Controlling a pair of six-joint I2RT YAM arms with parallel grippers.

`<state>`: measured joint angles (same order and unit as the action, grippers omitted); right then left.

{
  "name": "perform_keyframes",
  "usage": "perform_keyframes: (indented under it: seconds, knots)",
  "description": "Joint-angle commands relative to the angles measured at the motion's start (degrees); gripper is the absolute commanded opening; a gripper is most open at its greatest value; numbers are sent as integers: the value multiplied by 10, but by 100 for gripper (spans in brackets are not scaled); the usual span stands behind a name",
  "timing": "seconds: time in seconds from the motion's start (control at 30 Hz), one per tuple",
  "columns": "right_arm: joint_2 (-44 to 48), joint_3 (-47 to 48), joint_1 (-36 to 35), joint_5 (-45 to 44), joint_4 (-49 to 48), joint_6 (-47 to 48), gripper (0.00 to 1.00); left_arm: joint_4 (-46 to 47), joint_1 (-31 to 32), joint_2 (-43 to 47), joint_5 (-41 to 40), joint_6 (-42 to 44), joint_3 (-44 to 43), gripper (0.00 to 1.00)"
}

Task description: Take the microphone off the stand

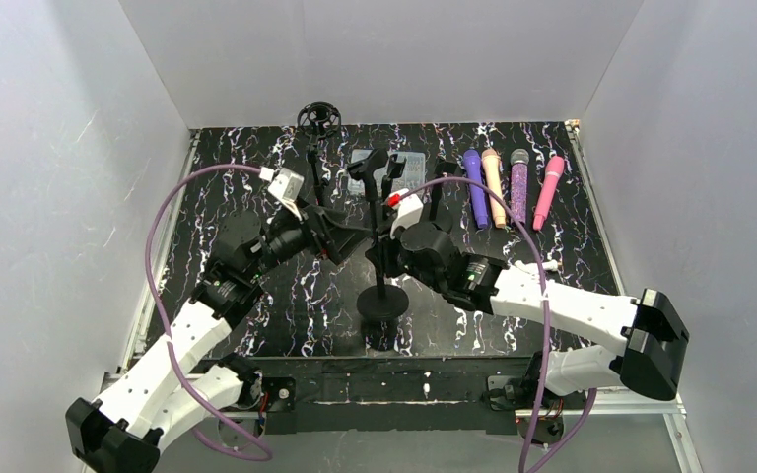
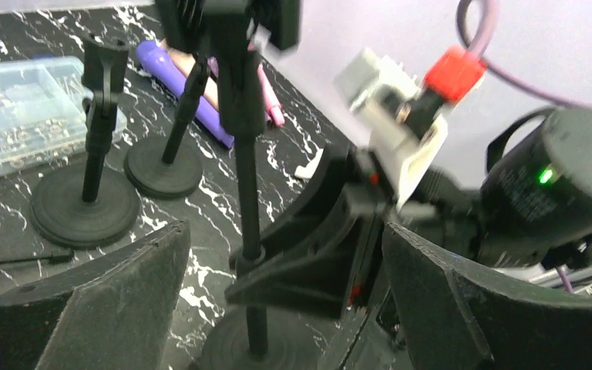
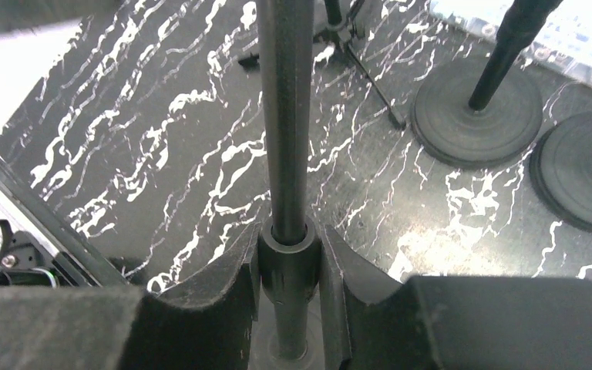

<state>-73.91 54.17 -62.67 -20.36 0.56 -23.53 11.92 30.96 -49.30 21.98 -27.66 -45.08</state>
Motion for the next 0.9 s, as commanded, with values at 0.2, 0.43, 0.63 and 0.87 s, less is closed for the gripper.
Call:
perform_keyframes:
  seconds: [0.2, 0.43, 0.63, 0.87]
  knots:
    - [22, 124, 9, -46, 19, 6, 1, 24, 19, 67, 11, 13, 92, 82]
    - [3, 174, 9, -45, 38, -7, 1, 65, 35, 60, 0, 9, 128, 76]
    - [-17, 204, 7, -13, 39, -29, 1, 105, 54, 7, -16, 20, 118, 72]
    - [-24, 219, -2, -26, 43, -47, 1, 150, 61, -41, -4, 10, 110, 51]
